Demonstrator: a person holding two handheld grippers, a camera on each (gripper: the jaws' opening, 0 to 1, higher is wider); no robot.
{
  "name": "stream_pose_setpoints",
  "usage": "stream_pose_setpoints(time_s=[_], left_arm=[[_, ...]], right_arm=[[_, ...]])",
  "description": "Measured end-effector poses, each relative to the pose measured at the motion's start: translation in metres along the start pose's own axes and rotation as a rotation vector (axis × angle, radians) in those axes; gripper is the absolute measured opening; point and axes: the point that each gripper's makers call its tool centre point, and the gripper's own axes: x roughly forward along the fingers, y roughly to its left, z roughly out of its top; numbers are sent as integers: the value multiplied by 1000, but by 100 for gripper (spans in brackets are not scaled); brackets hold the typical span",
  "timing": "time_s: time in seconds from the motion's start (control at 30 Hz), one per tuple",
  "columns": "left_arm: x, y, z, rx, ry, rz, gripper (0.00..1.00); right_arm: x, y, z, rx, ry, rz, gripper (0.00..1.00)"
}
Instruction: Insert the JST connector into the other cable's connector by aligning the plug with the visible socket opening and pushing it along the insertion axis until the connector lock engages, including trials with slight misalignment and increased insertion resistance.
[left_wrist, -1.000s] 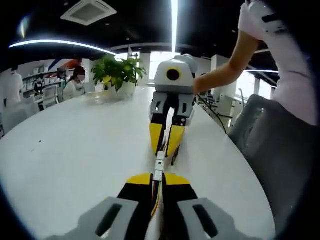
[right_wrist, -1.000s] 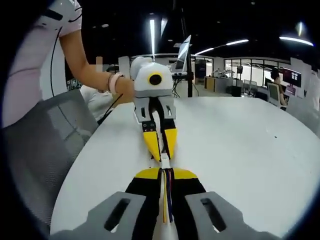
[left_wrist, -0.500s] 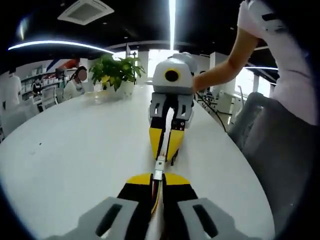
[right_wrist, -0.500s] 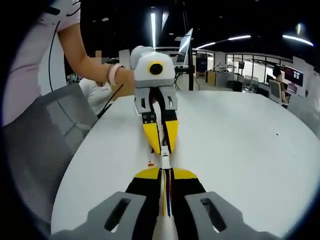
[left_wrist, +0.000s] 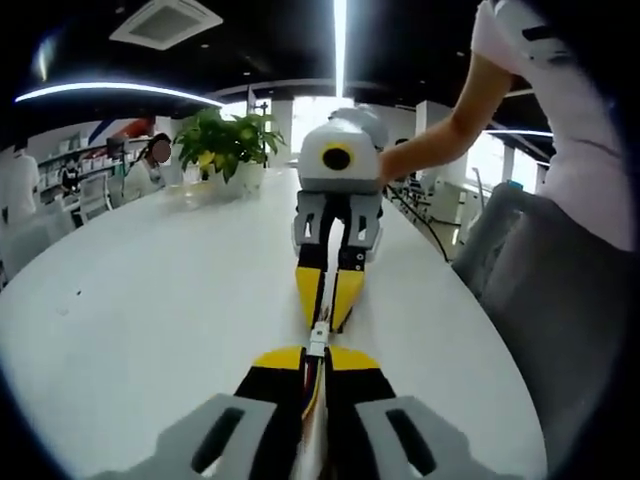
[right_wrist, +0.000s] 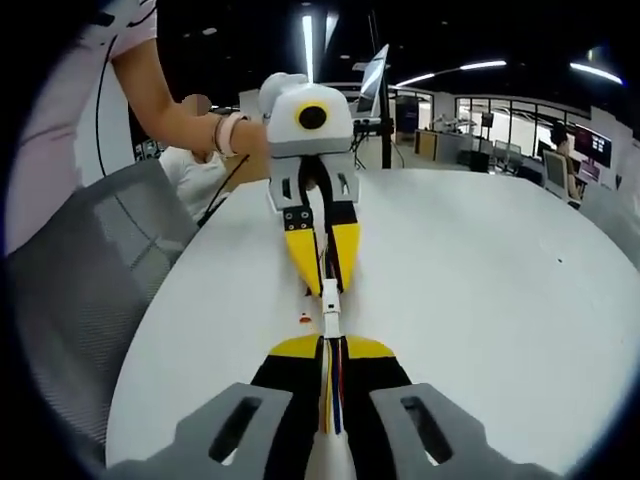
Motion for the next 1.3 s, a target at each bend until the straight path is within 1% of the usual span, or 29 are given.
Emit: stream_pose_setpoints(time_s=[0.1,0.2,0.27,0.3,0.37,0.47,0.63,0.7,0.73,0.77,0.93,1.0,1.07,1.2,1.3], left_arm=[[1,-2,1,-4,-1,-8,0],[4,-5,0,11,15,-22,0],[5,-6,0,13,12,-28,0],[6,-6,0,16,16,-31,0],[6,-5,0,16,11,-32,0],[4,-3,5,1,-16,-28,0],[-2,0,14,-31,-72,-30,0],[-4,0,17,-48,-93,-33,0],[-5,0,18,-61,-104,-37,0],[-6,0,20,-70,-115,-38,0],[-11,-3,30,-141,-190,-61,0],[-12,-3,32,-163,-210,-69,0],[-15,-4,37,-192,-242,-82,0],[-15,-8,39,-207,-254,-106,0],[-16,-9,44,-226,-282,-121,0]], right_arm=[[1,1,-1,0,10,5,3],[3,4,-1,-5,21,12,3],[3,4,1,-4,13,18,3],[2,4,-1,-12,23,16,3],[1,4,0,4,14,17,3],[-4,2,4,32,-34,17,3],[-13,2,19,119,-155,20,3],[-15,2,23,146,-190,23,3],[-17,3,26,178,-219,29,3],[-18,3,26,199,-231,32,3],[-25,6,36,269,-326,60,3],[-28,7,40,299,-358,72,3],[-32,8,44,314,-377,88,3],[-32,11,46,307,-370,111,3],[-34,12,49,323,-389,128,3]])
